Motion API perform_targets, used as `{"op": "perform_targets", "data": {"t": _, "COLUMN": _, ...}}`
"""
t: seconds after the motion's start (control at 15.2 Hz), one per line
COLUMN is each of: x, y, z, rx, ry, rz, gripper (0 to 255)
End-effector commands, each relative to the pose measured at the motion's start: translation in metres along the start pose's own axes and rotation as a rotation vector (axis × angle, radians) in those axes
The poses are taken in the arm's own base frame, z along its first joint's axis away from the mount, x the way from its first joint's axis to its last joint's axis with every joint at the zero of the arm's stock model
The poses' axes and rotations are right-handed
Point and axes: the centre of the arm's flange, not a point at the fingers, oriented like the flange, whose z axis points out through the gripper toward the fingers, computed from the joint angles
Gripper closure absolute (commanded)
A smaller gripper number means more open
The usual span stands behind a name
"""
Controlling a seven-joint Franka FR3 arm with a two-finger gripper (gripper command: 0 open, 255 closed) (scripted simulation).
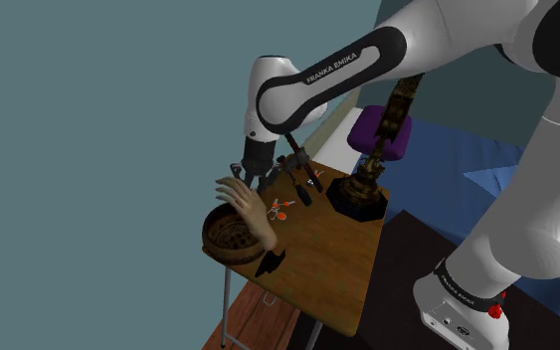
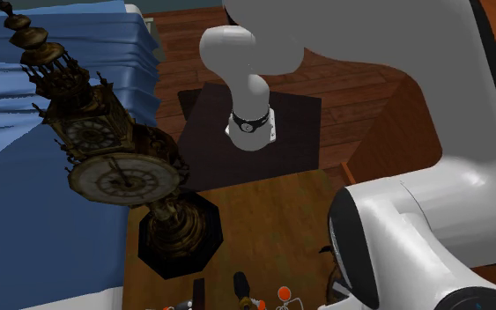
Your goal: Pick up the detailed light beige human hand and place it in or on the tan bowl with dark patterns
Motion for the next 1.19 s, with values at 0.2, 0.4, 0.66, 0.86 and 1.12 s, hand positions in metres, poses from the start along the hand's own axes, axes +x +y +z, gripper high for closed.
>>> {"op": "perform_targets", "data": {"t": 0.2, "x": 0.005, "y": 0.003, "z": 0.025, "rx": 0.001, "ry": 0.002, "rz": 0.0, "gripper": 255}}
{"op": "perform_targets", "data": {"t": 0.4, "x": 0.008, "y": 0.005, "z": 0.04, "rx": 0.001, "ry": 0.002, "rz": 0.0, "gripper": 255}}
{"op": "perform_targets", "data": {"t": 0.66, "x": 0.009, "y": 0.006, "z": 0.047, "rx": 0.001, "ry": 0.002, "rz": 0.0, "gripper": 255}}
{"op": "perform_targets", "data": {"t": 0.86, "x": 0.009, "y": 0.006, "z": 0.047, "rx": 0.001, "ry": 0.002, "rz": 0.0, "gripper": 255}}
{"op": "perform_targets", "data": {"t": 1.12, "x": 0.01, "y": 0.006, "z": 0.047, "rx": 0.001, "ry": 0.002, "rz": 0.0, "gripper": 0}}
